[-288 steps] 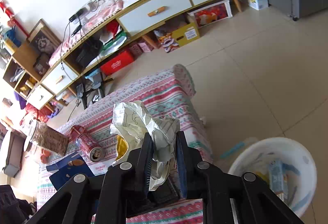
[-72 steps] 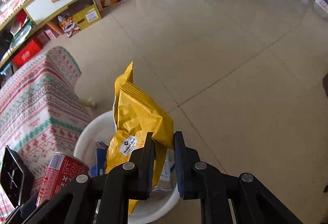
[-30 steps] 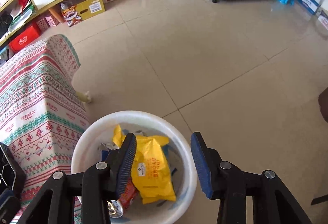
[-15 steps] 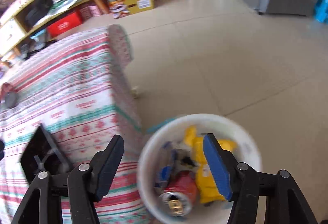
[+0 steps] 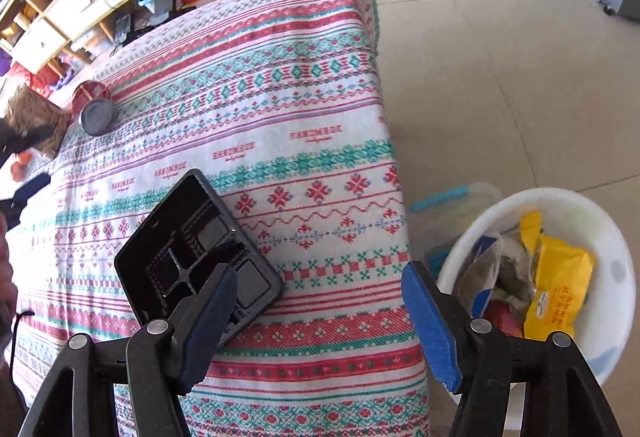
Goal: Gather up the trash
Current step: 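Grasp the crushed red can with the left tool while the right tool grasps the black tray, then carry the crushed can and black tray to the white bucket and drop both in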
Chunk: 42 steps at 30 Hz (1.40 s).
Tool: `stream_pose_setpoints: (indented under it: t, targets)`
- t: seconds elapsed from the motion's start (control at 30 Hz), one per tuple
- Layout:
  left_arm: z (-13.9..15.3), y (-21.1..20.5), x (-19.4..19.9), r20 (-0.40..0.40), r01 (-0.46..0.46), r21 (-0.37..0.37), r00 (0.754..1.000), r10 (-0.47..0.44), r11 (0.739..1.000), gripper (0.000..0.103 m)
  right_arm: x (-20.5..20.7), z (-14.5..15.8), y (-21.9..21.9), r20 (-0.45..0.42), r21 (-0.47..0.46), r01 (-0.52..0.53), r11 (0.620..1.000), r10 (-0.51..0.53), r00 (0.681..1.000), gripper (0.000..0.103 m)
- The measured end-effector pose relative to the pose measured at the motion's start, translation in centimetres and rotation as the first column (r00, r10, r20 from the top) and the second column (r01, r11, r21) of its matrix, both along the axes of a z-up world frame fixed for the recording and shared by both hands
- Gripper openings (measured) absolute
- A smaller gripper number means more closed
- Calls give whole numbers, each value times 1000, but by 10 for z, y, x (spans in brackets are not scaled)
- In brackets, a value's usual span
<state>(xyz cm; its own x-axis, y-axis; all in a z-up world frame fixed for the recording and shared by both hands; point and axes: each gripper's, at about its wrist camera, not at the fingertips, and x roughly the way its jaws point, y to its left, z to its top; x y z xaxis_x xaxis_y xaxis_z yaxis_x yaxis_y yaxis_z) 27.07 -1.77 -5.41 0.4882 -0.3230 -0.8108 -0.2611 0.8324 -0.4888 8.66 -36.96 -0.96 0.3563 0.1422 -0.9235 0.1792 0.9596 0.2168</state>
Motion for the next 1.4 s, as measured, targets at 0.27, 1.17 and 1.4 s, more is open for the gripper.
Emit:
stream_pose_setpoints:
  t: [0.27,1.17,1.4]
  targets:
    - [-15,-14,64,3,2,35,1000,-2,999,73,3,-4,8,-13,-9,-36,999,36,999,73]
    - [-16,-34,20,92,146,171,982,-164,974,59,34,-72,23,-210,80,-47,996,63,976,29]
    - [13,-51,-28,129,218,128,964,-234,968,59,27,-32,33,-58,12,-56,998,57,997,11]
